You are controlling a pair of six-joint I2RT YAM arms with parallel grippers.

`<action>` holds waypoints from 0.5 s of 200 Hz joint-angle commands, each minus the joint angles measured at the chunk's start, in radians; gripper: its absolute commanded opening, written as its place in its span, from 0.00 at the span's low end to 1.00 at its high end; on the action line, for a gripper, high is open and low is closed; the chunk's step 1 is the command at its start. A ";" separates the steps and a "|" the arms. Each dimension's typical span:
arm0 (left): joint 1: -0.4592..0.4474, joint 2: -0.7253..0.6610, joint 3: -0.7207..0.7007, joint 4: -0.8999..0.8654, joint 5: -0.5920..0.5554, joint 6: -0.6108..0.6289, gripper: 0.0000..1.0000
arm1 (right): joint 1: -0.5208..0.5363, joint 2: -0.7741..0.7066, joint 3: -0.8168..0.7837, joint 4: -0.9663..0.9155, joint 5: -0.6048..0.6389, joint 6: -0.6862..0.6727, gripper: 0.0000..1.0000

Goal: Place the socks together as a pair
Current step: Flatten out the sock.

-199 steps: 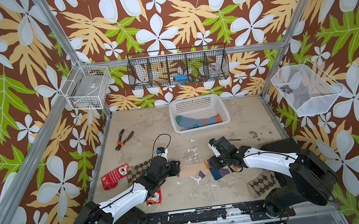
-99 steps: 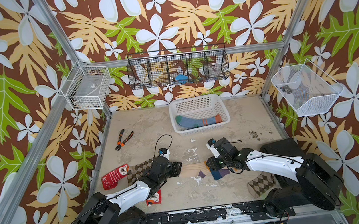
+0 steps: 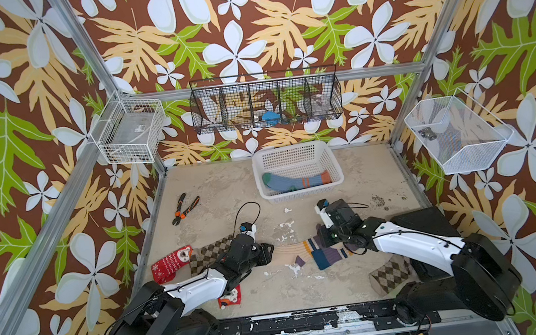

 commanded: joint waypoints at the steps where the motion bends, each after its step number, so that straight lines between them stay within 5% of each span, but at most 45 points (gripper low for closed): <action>1: 0.000 0.041 0.023 0.034 0.012 0.023 0.53 | -0.048 -0.094 0.063 -0.082 0.048 -0.061 0.00; 41: -0.002 0.084 0.050 0.056 0.025 0.025 0.52 | -0.067 -0.208 0.259 -0.167 0.062 -0.123 0.00; 100: -0.001 -0.171 0.047 -0.053 -0.100 0.041 0.51 | -0.026 -0.070 0.375 -0.058 -0.093 -0.118 0.00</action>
